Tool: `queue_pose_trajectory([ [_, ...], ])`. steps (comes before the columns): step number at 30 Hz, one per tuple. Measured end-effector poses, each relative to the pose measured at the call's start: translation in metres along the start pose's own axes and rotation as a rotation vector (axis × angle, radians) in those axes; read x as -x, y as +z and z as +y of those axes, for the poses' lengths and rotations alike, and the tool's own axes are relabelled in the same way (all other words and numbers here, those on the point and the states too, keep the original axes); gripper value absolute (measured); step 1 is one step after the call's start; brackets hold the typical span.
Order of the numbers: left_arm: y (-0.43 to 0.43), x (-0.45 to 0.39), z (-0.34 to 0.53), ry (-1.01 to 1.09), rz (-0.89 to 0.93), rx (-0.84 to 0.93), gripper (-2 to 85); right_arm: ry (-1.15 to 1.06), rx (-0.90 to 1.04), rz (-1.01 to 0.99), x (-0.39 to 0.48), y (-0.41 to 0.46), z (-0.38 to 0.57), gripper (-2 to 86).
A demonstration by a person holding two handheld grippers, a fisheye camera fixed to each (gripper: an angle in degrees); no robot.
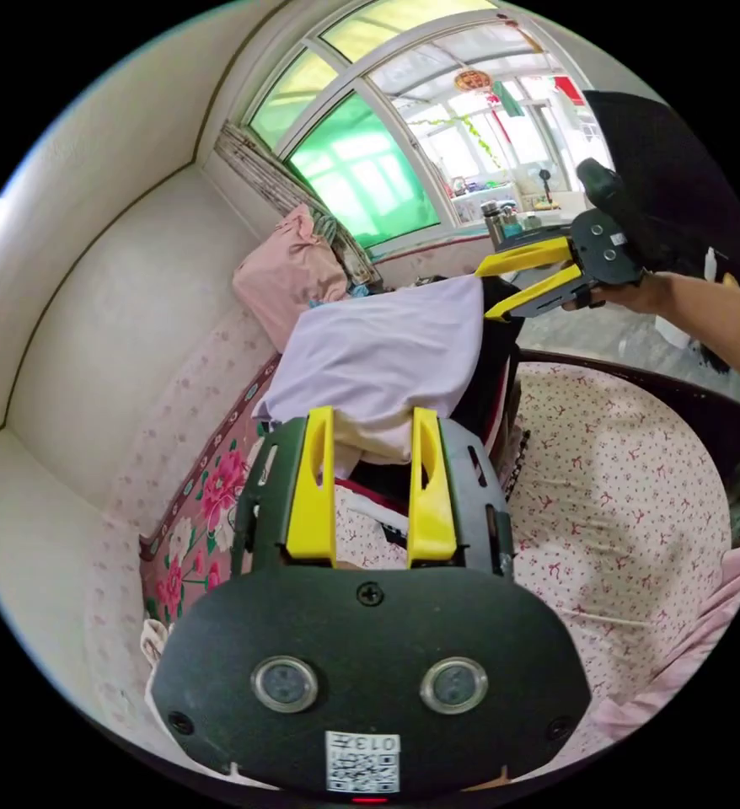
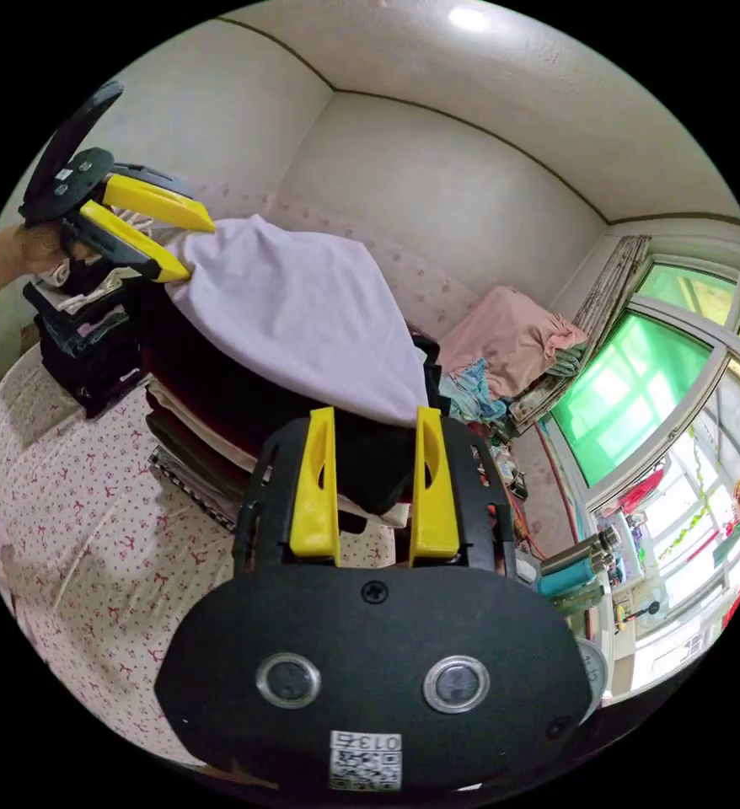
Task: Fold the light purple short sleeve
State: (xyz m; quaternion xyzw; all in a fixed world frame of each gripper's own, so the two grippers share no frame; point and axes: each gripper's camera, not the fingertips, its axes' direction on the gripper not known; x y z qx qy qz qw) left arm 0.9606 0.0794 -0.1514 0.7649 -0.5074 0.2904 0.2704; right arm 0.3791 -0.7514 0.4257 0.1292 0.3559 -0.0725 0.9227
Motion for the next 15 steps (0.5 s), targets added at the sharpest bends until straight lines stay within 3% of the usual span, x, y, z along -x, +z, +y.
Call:
queue_pose_trajectory([
  [3,0.011,0.001,-0.011,-0.021,0.005,0.085,10.8,0.005,0.001,-0.041,-0.011,0.012,-0.006,12.3],
  [7,0.011,0.001,-0.021,-0.056,-0.027,0.12,4.0,-0.076,0.051,-0.017,-0.008,0.023,-0.023,2.9],
  [15,-0.084,0.028,-0.017,-0.116,-0.143,-0.049,1.6,-0.082,-0.164,0.107,-0.015,-0.072,-0.067,0.8],
])
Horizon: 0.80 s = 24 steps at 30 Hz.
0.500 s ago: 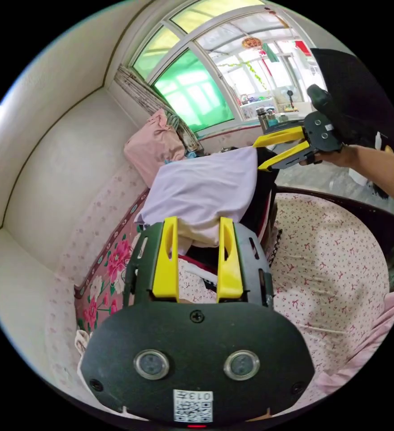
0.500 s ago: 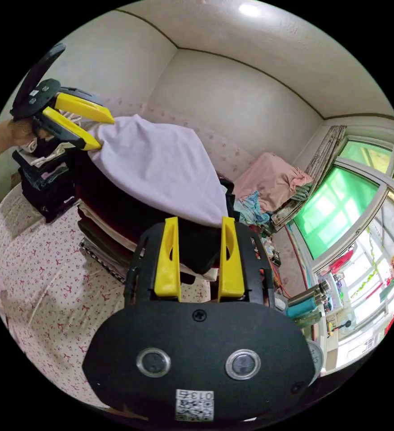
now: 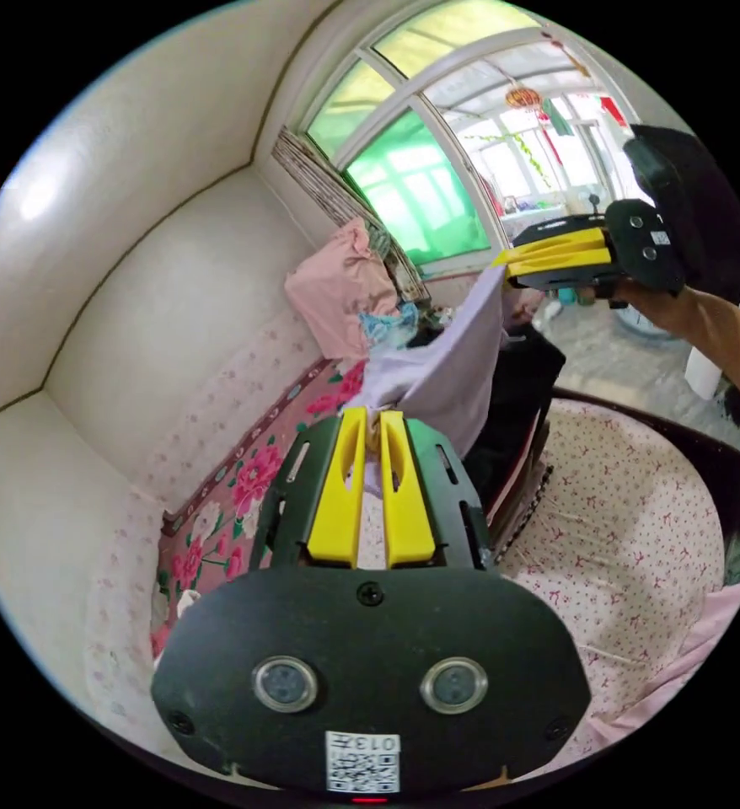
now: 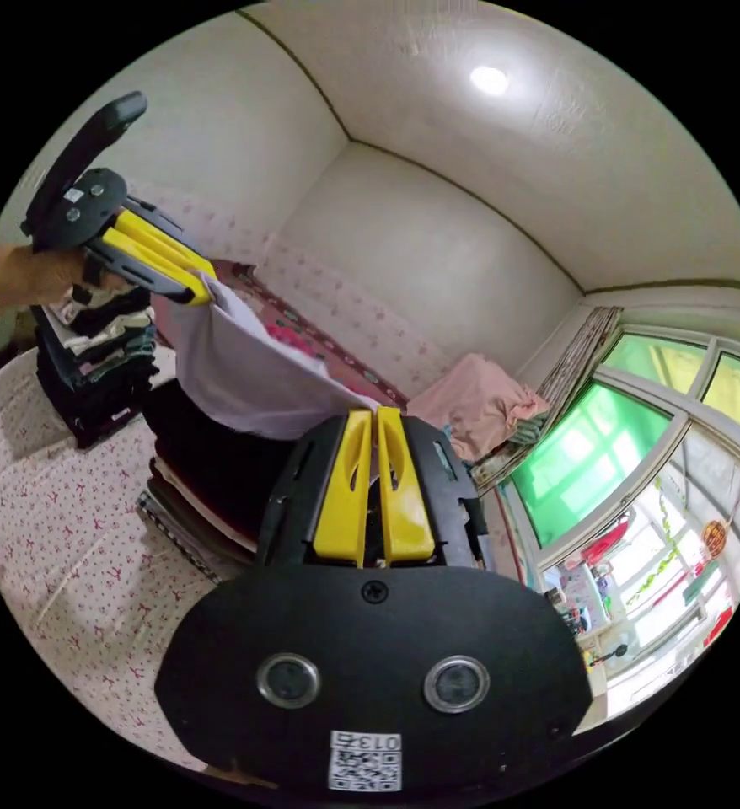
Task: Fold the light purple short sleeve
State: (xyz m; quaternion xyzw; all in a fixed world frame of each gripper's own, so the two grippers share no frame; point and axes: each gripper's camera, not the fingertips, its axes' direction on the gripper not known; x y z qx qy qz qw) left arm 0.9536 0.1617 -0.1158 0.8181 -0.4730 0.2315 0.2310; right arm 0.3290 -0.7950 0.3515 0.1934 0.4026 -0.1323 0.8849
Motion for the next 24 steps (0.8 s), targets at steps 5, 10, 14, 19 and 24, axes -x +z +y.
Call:
queue_pose_trajectory([
  [5,-0.106,0.057,0.017,-0.088,0.008,-0.193,1.3,0.085,-0.229,-0.01,-0.022,-0.092,-0.041,0.5],
  [10,-0.206,0.093,0.062,-0.062,0.029,-0.28,1.2,0.076,-0.384,-0.07,-0.008,-0.173,-0.076,0.4],
  [14,-0.252,0.125,0.124,-0.067,0.088,-0.227,1.1,-0.013,-0.381,-0.199,0.029,-0.196,-0.105,0.4],
  [19,-0.267,0.182,0.178,-0.175,0.054,-0.138,0.9,-0.098,-0.293,-0.293,0.083,-0.179,-0.161,0.5],
  [24,-0.376,0.283,0.208,-0.377,-0.172,-0.382,0.8,0.004,-0.476,-0.283,0.1,-0.212,-0.243,0.5],
])
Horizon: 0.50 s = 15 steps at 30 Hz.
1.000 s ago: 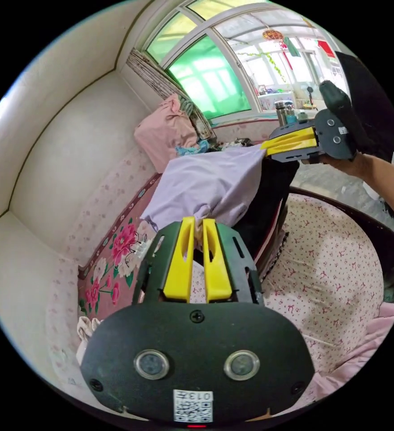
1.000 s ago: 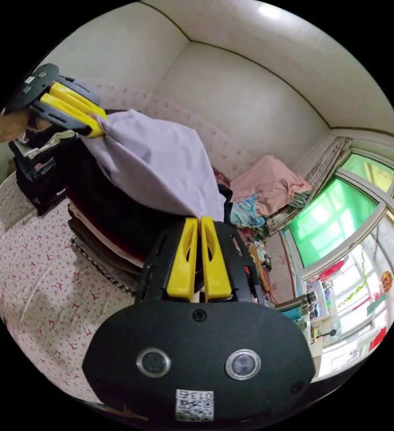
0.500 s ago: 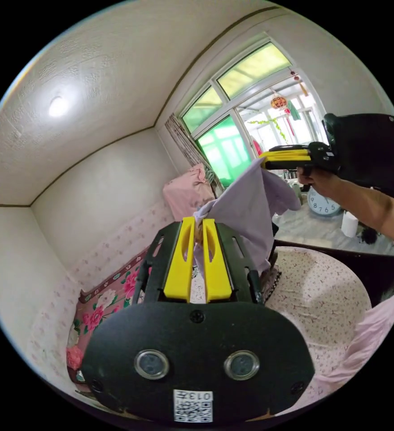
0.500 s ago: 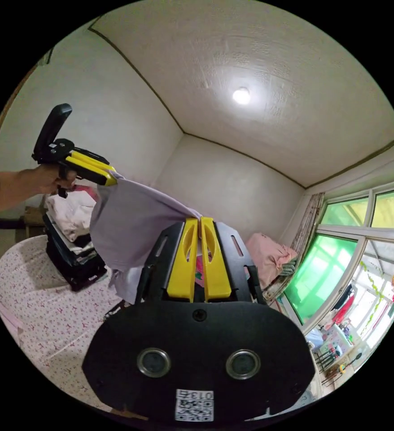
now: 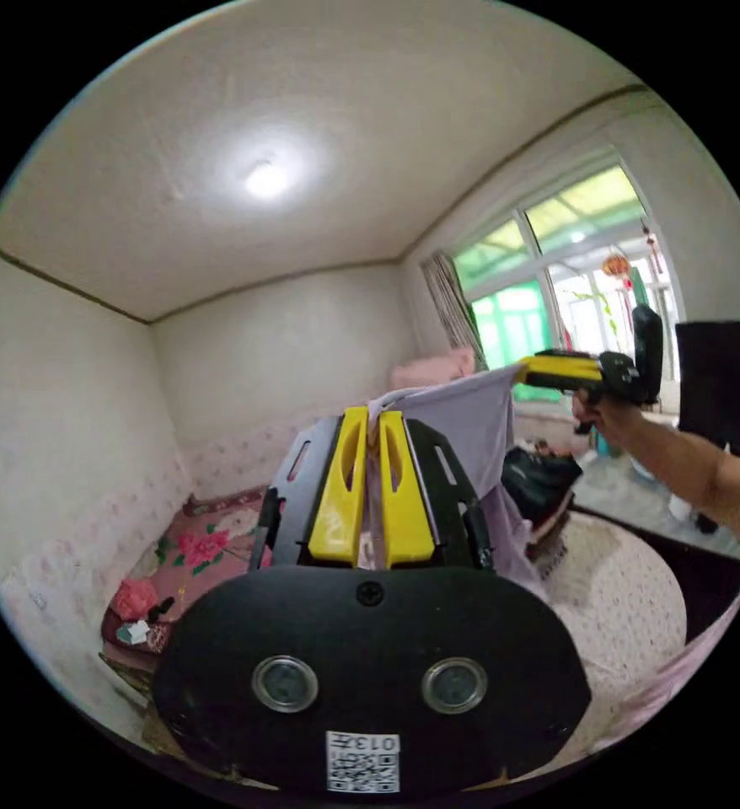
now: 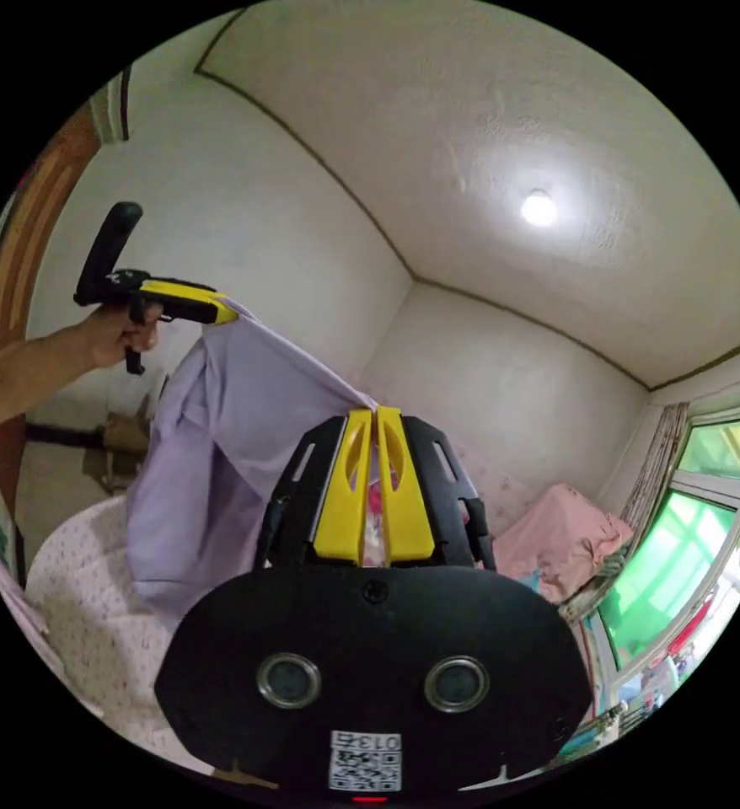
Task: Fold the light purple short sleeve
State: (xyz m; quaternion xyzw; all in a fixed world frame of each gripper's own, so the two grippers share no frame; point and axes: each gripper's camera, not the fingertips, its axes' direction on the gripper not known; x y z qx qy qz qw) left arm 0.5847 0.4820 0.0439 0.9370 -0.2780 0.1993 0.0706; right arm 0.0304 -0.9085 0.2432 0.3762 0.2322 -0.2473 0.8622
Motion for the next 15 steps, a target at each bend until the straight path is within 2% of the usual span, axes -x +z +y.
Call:
queue_pose_trajectory([
  [3,-0.061,0.032,-0.026,0.067,-0.118,-0.166,0.9,0.006,-0.204,0.037,0.016,-0.015,-0.052,0.5],
  [4,-0.069,0.035,-0.028,0.091,-0.144,-0.174,0.9,0.003,-0.249,0.041,0.025,-0.015,-0.068,0.5],
  [7,-0.083,0.053,-0.019,0.137,-0.204,-0.135,0.8,0.01,-0.23,-0.002,0.052,0.009,-0.089,0.5],
  [11,-0.051,0.088,0.046,0.115,-0.197,0.076,0.8,0.025,-0.088,-0.084,0.089,0.061,-0.07,0.5],
  [15,0.003,0.113,0.132,0.07,-0.114,0.384,0.5,0.02,0.196,-0.179,0.138,0.13,-0.025,0.5],
])
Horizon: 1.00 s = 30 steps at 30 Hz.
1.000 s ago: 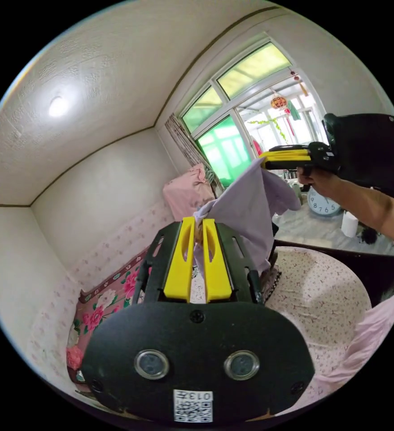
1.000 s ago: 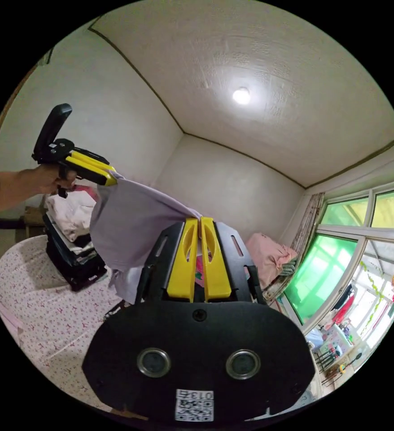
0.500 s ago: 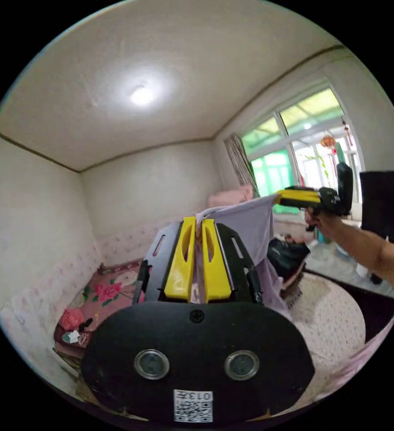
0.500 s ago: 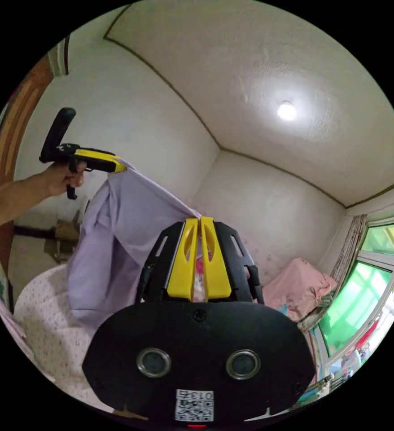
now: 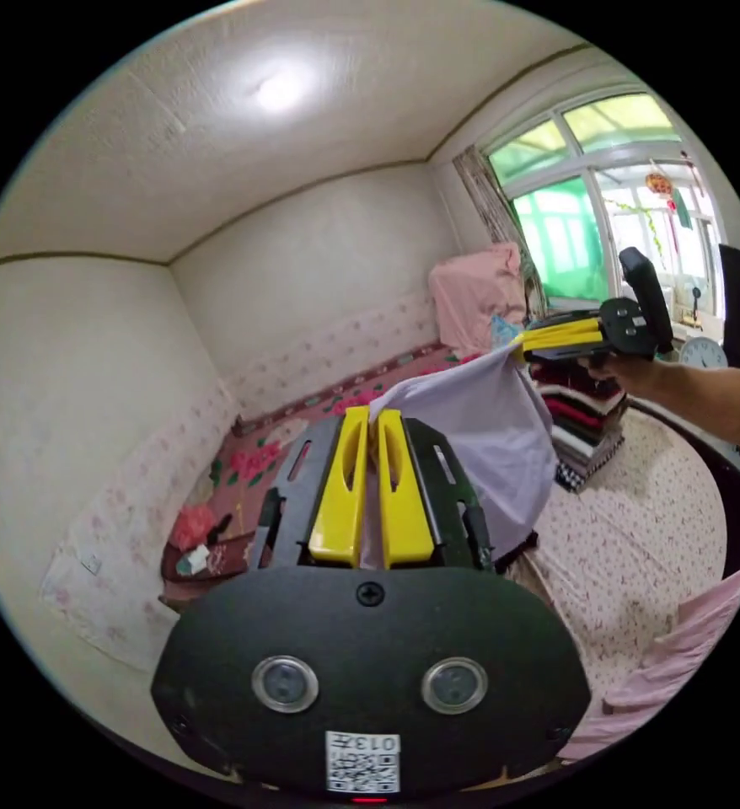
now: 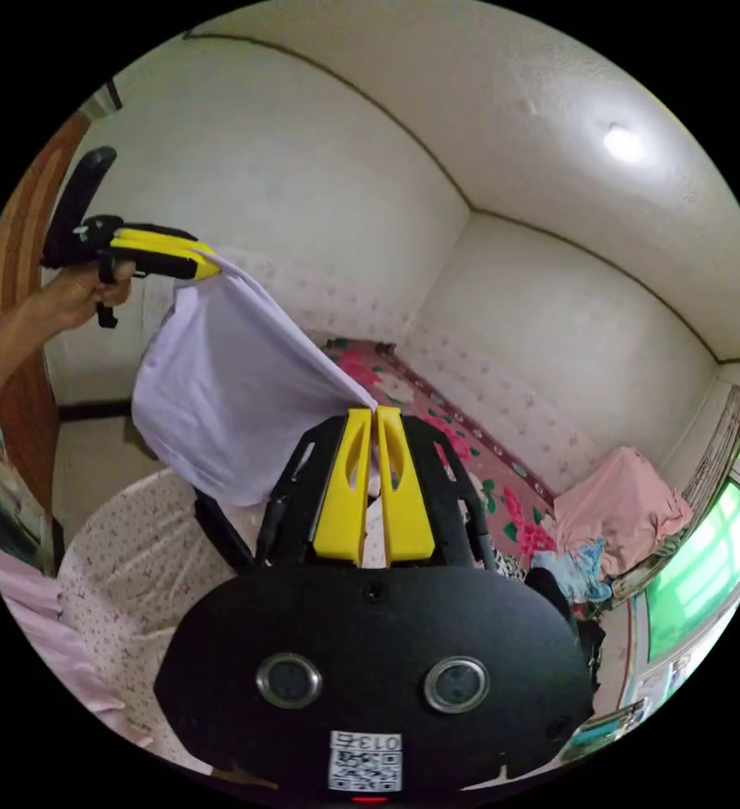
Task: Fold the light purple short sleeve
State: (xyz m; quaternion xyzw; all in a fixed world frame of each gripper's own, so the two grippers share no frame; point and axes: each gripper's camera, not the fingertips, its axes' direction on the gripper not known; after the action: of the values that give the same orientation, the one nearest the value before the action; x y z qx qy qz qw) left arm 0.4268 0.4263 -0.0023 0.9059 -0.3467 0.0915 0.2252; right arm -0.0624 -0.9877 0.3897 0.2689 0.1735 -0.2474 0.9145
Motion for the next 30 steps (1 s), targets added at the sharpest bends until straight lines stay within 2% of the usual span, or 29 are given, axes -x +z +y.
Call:
queue_pose_trajectory([
  [2,0.02,-0.002,0.023,-0.011,0.017,0.058,0.5,-0.047,0.119,-0.002,0.024,0.029,0.016,0.5],
  [5,0.036,-0.009,0.045,0.029,-0.001,0.122,0.5,-0.079,0.172,0.008,0.044,0.036,0.022,0.5],
  [11,0.027,0.004,0.05,-0.009,0.032,0.14,0.4,-0.036,0.173,-0.019,0.046,0.005,0.008,0.6],
  [17,-0.007,0.015,0.024,-0.014,-0.053,0.079,0.4,-0.054,0.133,0.02,0.043,-0.048,-0.019,0.6],
  [19,-0.023,0.019,0.015,-0.017,-0.077,0.034,0.4,-0.067,0.102,0.039,0.041,-0.07,-0.028,0.6],
  [21,-0.066,0.026,-0.002,-0.044,-0.086,-0.083,0.4,-0.091,0.037,0.069,0.036,-0.102,-0.039,0.6],
  [27,-0.207,0.01,-0.037,0.014,-0.129,-0.446,0.3,0.001,-0.308,0.112,0.006,-0.258,-0.064,0.6],
  [30,-0.253,-0.008,-0.041,0.032,-0.105,-0.556,0.3,-0.006,-0.462,0.187,0.013,-0.335,-0.055,0.6],
])
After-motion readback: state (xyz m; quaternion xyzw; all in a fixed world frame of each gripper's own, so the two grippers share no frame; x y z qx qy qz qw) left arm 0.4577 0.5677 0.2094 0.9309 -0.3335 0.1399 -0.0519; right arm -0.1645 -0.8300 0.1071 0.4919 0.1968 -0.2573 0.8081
